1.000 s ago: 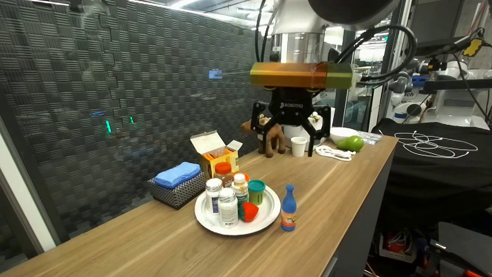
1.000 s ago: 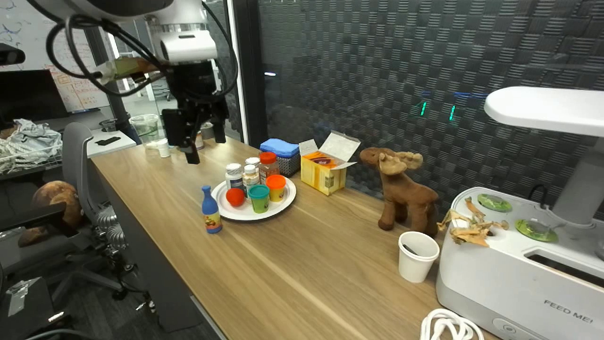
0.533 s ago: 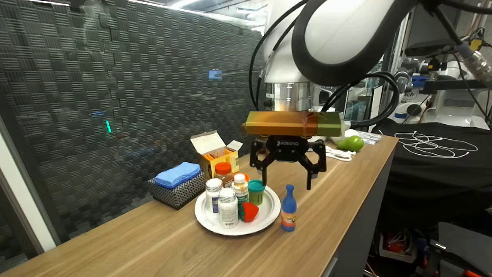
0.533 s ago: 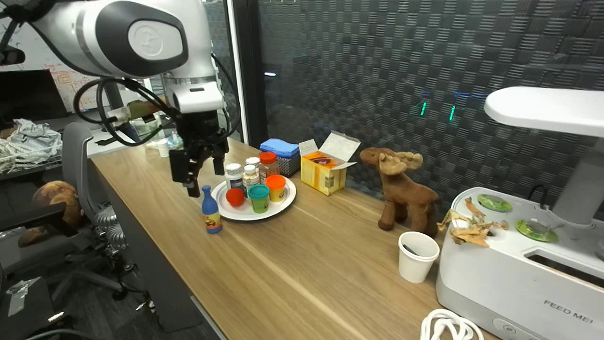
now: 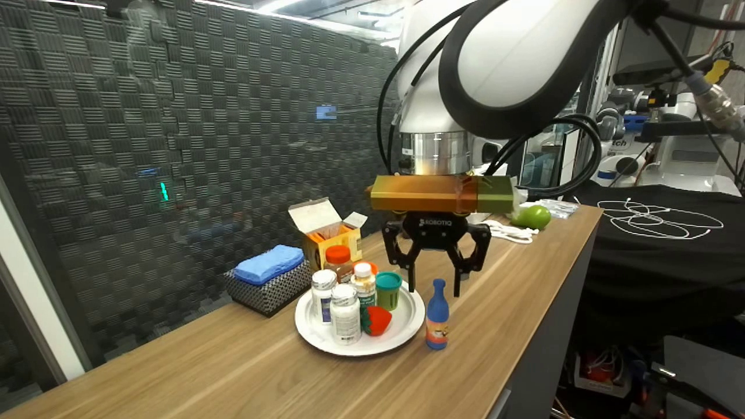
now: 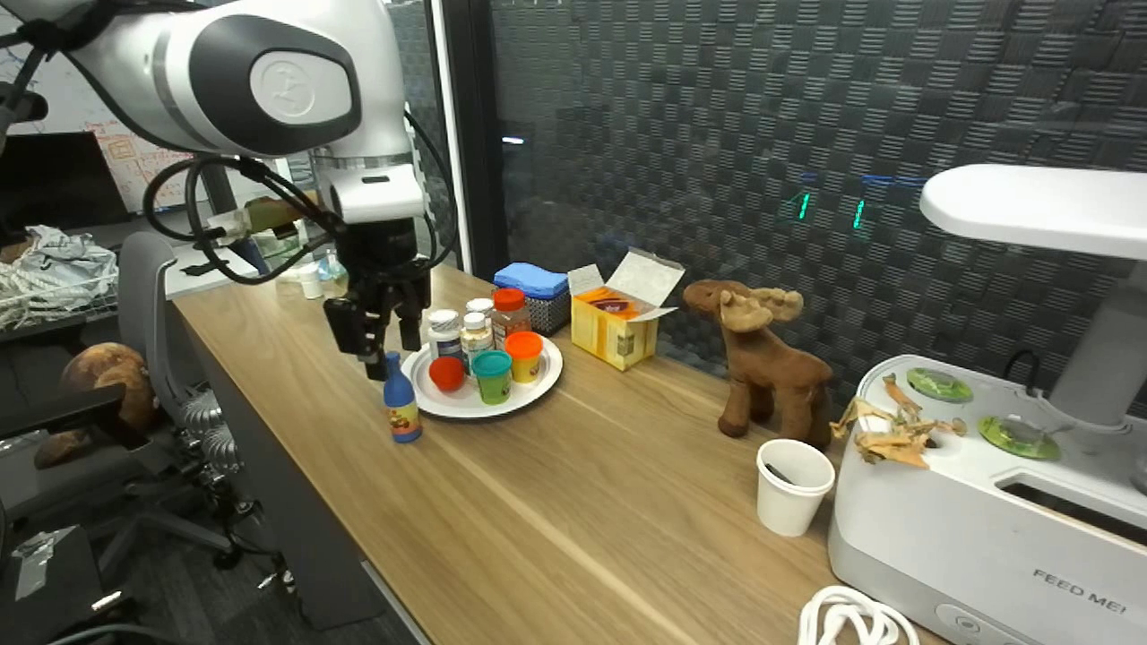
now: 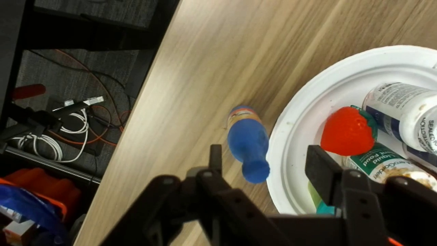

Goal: Gather all the objects surrounding the white plate and arrange them on the plate

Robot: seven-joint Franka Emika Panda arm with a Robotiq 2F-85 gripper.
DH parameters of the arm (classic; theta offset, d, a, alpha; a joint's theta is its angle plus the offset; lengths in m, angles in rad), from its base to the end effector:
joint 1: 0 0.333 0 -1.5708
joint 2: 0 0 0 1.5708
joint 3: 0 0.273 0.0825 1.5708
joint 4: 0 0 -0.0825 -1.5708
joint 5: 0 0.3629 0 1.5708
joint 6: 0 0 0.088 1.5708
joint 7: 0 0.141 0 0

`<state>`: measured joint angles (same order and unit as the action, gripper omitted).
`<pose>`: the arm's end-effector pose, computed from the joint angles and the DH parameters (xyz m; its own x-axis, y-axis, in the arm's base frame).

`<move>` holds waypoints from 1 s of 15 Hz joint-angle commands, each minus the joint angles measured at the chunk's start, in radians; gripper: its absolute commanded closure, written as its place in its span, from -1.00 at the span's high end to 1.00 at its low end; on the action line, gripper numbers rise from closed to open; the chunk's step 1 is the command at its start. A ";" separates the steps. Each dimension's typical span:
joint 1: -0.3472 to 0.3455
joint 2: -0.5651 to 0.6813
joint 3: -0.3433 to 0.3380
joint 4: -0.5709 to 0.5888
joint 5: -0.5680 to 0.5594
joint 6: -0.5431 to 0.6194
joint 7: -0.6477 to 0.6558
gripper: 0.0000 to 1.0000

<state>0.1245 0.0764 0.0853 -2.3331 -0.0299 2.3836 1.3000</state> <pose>0.4807 0.1018 0.2410 0.4816 -0.8764 0.0061 -0.8761 -0.4813 0.0284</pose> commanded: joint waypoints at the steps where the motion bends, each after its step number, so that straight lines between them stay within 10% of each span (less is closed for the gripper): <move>1: 0.003 0.001 0.003 0.017 0.021 0.002 0.004 -0.30; 6: 0.019 -0.044 0.007 0.025 -0.035 -0.078 0.082 -0.99; 15: 0.006 -0.154 0.033 0.054 -0.133 -0.157 0.186 -0.90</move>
<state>0.1443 -0.0420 0.1034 -2.2959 -0.1169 2.2533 1.4478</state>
